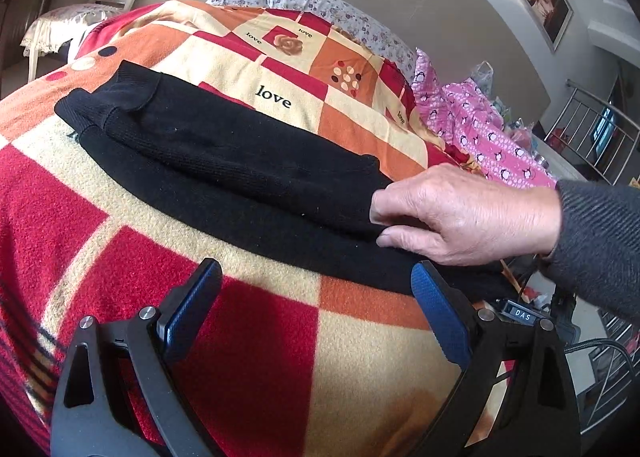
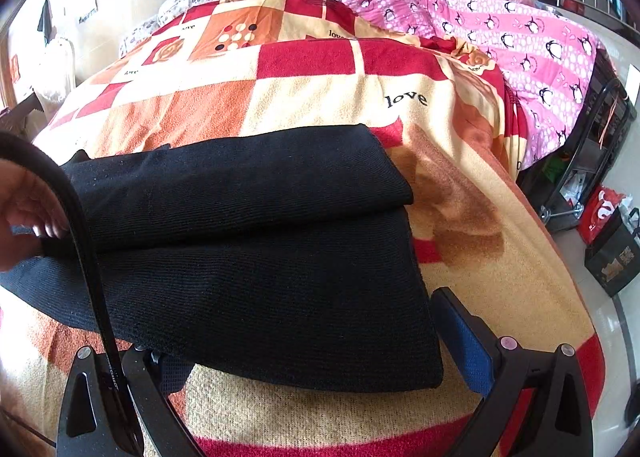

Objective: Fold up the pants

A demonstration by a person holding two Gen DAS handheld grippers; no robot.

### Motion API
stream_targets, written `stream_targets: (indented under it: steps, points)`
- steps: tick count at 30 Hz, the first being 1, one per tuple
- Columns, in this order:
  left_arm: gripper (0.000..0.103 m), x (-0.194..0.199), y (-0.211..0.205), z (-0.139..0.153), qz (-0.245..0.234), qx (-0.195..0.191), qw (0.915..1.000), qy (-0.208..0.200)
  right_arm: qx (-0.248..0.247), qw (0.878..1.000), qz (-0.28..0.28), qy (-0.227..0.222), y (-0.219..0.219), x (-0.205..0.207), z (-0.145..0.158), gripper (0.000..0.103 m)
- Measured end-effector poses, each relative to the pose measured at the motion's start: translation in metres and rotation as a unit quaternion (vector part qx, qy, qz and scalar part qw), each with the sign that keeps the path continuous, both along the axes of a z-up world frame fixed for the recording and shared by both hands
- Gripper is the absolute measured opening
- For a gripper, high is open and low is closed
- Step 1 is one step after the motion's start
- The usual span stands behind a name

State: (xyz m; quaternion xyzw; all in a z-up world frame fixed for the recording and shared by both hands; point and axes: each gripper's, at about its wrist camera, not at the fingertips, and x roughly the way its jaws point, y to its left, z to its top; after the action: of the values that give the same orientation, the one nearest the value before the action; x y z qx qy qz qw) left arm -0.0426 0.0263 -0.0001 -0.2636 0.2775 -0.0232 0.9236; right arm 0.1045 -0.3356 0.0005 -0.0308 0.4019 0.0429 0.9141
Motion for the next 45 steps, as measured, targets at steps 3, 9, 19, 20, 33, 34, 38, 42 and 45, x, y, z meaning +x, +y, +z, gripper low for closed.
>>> stream_targets:
  steps: [3,9,19,20,33,34,38,42,45]
  points:
    - [0.096,0.003,-0.002,-0.001,-0.006,0.003,1.0000,0.005,0.000,1.000,0.000,0.000,0.001,0.000,0.000,0.103]
    - [0.096,0.004,0.001,-0.002,0.004,-0.003,0.9999,0.014,0.000,1.000,0.000,-0.003,0.002,-0.002,0.000,0.103]
    - [0.096,0.005,0.002,-0.003,0.004,-0.005,0.9996,0.028,0.000,1.000,0.000,-0.001,-0.001,-0.001,-0.001,0.103]
    - [0.096,0.003,0.006,-0.002,0.007,-0.014,0.9995,0.029,0.000,1.000,0.000,-0.001,-0.001,-0.001,-0.001,0.103]
    - [0.096,0.002,0.160,0.020,0.129,-0.099,0.9822,0.094,0.000,1.000,0.000,0.001,-0.001,-0.001,-0.001,0.103]
    - [0.096,0.008,0.172,0.013,0.137,-0.124,0.9763,0.113,0.000,1.000,0.000,0.001,-0.001,-0.001,-0.001,0.103]
    - [0.096,0.020,0.191,0.008,0.155,-0.180,0.9653,0.109,0.000,1.000,0.001,-0.001,-0.001,-0.001,-0.001,0.103]
    - [0.096,0.038,0.195,0.000,0.127,-0.222,0.9608,0.107,0.000,1.000,0.001,-0.002,0.000,-0.002,-0.002,0.103]
    - [0.096,0.045,0.192,0.002,0.119,-0.217,0.9645,0.092,0.000,1.000,0.001,-0.002,0.000,-0.002,-0.002,0.103]
